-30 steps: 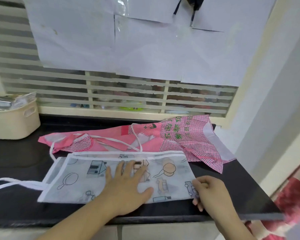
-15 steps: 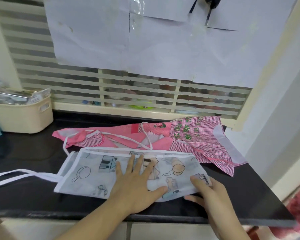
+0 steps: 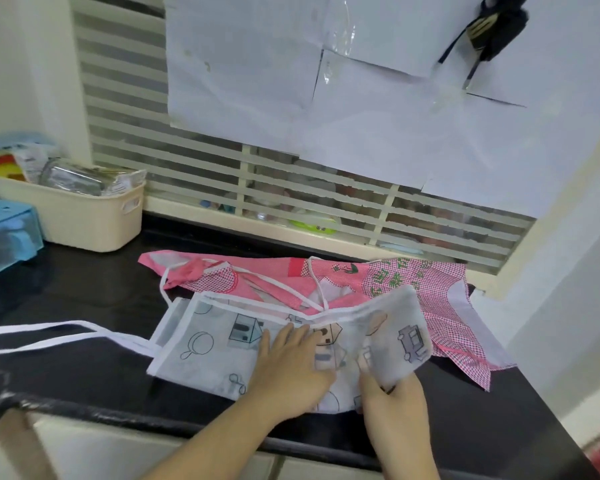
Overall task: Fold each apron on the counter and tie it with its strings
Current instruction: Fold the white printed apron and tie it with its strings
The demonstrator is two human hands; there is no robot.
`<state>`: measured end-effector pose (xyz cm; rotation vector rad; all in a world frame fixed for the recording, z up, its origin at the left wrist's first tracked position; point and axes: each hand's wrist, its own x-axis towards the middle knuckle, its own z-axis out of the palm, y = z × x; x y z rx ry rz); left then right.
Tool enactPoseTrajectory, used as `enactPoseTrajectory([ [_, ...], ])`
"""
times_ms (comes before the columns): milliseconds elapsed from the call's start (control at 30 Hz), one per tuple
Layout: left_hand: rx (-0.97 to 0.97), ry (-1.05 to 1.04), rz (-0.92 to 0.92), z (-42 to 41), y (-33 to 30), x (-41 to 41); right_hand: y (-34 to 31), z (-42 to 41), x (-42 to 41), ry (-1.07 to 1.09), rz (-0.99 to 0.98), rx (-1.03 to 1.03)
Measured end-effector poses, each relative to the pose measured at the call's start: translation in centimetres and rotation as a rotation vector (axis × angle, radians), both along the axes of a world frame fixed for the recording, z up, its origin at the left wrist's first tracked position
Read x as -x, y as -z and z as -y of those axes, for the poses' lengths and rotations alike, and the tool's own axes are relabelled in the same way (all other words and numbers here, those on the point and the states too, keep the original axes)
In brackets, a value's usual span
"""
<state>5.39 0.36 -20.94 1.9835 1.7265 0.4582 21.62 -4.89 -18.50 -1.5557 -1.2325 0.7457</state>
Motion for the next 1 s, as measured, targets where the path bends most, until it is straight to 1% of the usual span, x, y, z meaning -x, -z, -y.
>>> enactPoseTrajectory([
  [67,0.029,-0.048,0.225,-0.3,-0.7,0.5,-0.9,0.9,1.9,-0.036,0.082,-0.135],
  [100,0.036,-0.070,0.351,-0.2,-1.4,0.7,-1.4,1.1,2.9,-0.098,0.124,-0.214],
  [167,0.116,-0.130,0.669,0.0,-1.9,1.2,-1.4,1.1,4.5,-0.227,0.211,-0.308],
  [233,0.309,-0.245,0.979,0.2,-1.8,1.6,-0.3,0.1,5.3,-0.239,0.249,-0.268],
  [267,0.410,-0.280,1.049,0.3,-1.6,1.7,0.2,-0.2,5.5,-0.221,0.262,-0.230],
  [300,0.482,-0.275,1.051,0.6,-1.7,2.2,0.7,-0.5,5.8,-0.218,0.287,-0.187],
  [333,0.507,-0.254,0.986,0.8,-1.8,2.8,1.2,-0.6,6.0,-0.223,0.316,-0.170],
  [400,0.452,-0.224,0.790,0.9,-2.5,4.4,2.0,-0.6,6.3,-0.234,0.388,-0.223],
  [467,0.350,-0.136,0.594,0.8,-3.0,6.2,2.6,-0.7,6.5,-0.258,0.496,-0.266],
  [500,0.347,-0.137,0.520,0.5,-3.1,7.1,2.9,-0.7,6.6,-0.272,0.559,-0.270],
  [533,0.336,-0.216,0.471,0.5,-3.4,7.7,3.1,-0.8,6.6,-0.274,0.622,-0.285],
  [600,0.314,-0.378,0.411,-0.9,-1.0,9.6,3.5,-0.9,6.7,-0.250,0.728,-0.338],
  [633,0.352,-0.457,0.479,-1.3,-0.4,10.8,3.6,-0.9,6.9,-0.239,0.779,-0.363],
  [667,0.349,-0.521,0.584,-1.9,0.0,11.8,3.7,-1.0,7.1,-0.234,0.828,-0.373],
  [733,0.271,-0.605,0.868,-2.1,-0.6,13.1,3.8,-0.8,7.7,-0.246,0.900,-0.361],
  [800,0.209,-0.558,1.135,-2.1,-1.4,13.6,3.5,-0.8,8.3,-0.287,0.953,-0.307],
  [833,0.247,-0.509,1.272,-2.1,-2.5,13.7,3.3,-0.9,8.4,-0.288,0.982,-0.277],
  [867,0.334,-0.440,1.355,-2.1,-3.3,13.9,3.1,-1.1,8.6,-0.283,1.015,-0.251],
  [900,0.426,-0.346,1.385,-1.9,-4.0,14.2,2.8,-1.2,8.7,-0.270,1.055,-0.233],
  [933,0.469,-0.288,1.345,-1.3,-4.7,14.6,2.6,-1.3,8.9,-0.261,1.092,-0.239],
  [967,0.436,-0.263,1.216,-1.3,-4.6,15.1,2.4,-1.3,8.9,-0.258,1.114,-0.265],
  [1000,0.353,-0.262,1.011,-1.5,-4.3,15.6,2.3,-1.4,8.9,-0.273,1.100,-0.291],
])
